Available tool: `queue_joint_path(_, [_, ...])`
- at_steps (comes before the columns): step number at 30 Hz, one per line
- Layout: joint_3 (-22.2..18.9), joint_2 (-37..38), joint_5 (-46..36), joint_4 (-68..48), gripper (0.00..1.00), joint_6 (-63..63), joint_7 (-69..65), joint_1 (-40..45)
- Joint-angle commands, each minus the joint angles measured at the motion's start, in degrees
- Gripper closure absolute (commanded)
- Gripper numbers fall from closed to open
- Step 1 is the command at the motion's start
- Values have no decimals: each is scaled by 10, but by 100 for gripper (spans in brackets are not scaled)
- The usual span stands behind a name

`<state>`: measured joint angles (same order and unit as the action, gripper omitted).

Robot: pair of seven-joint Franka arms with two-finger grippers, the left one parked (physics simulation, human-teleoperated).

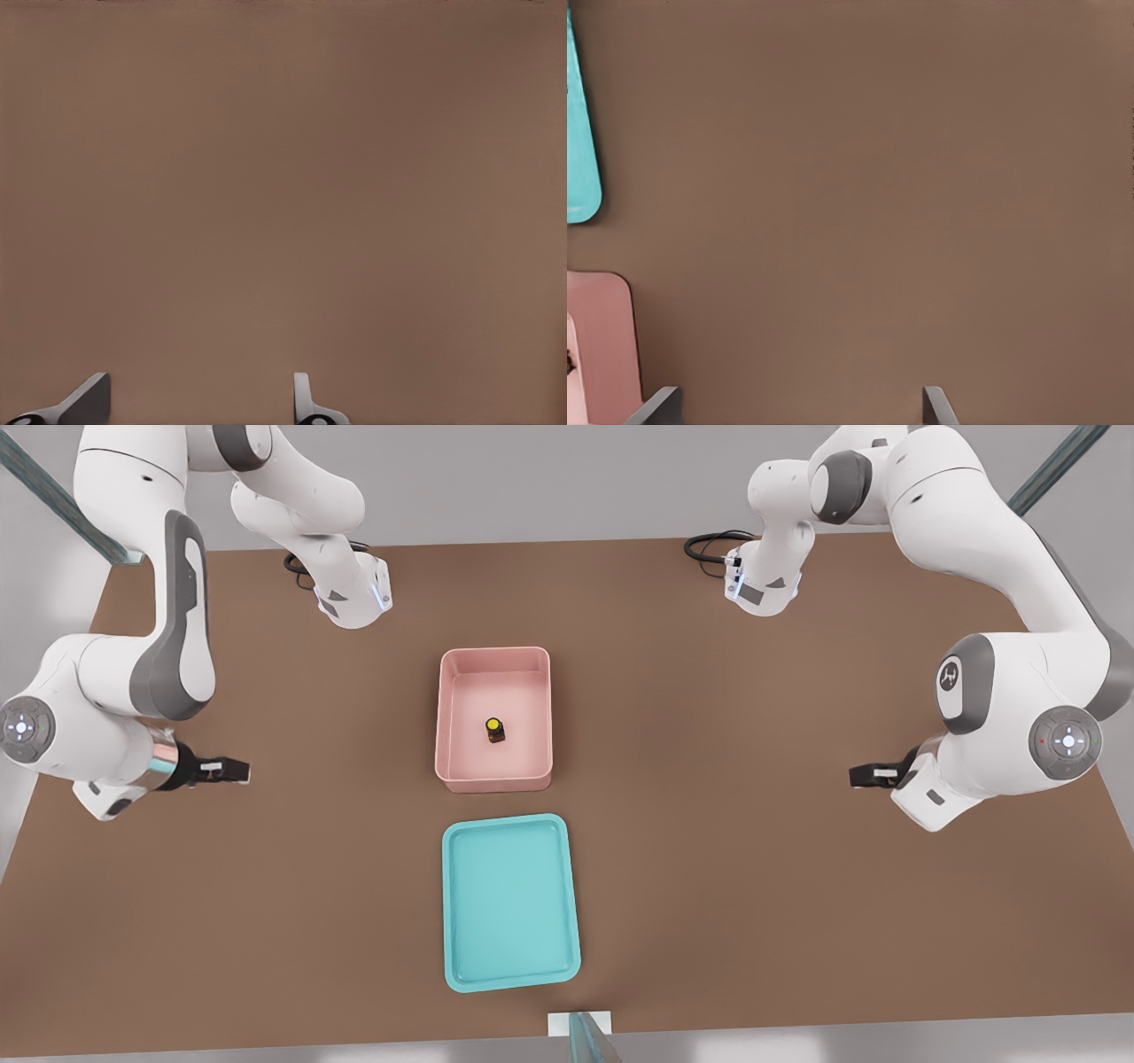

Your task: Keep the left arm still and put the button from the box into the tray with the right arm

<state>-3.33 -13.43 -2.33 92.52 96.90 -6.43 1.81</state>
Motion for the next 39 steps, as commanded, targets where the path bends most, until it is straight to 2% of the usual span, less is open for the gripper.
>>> queue_joint_path(1, [0, -2, -2, -1, 0, 44, -65, -3])
queue_joint_path(3, [0, -3, -4, -1, 0, 43, -35, -42])
queue_joint_path(8, [0, -18, -8, -1, 0, 52, 232, -199])
queue_joint_path(10, [10, -24, -28, 19, 0, 80, 288, -211])
queue_joint_path(13, [24, 12, -30, 138, 0, 162, 380, -247])
queue_joint_path(15, [25, 12, -29, 163, 0, 170, 417, -260])
queue_joint_path(18, [31, 38, -30, 289, 0, 312, 466, -291])
queue_joint_path(23, [34, 35, -30, 319, 0, 356, 590, -360])
queue_joint_path(32, [42, -19, -32, 316, 0, 392, 637, -421])
queue_joint_path(39, [43, -70, -31, 316, 0, 429, 637, -426])
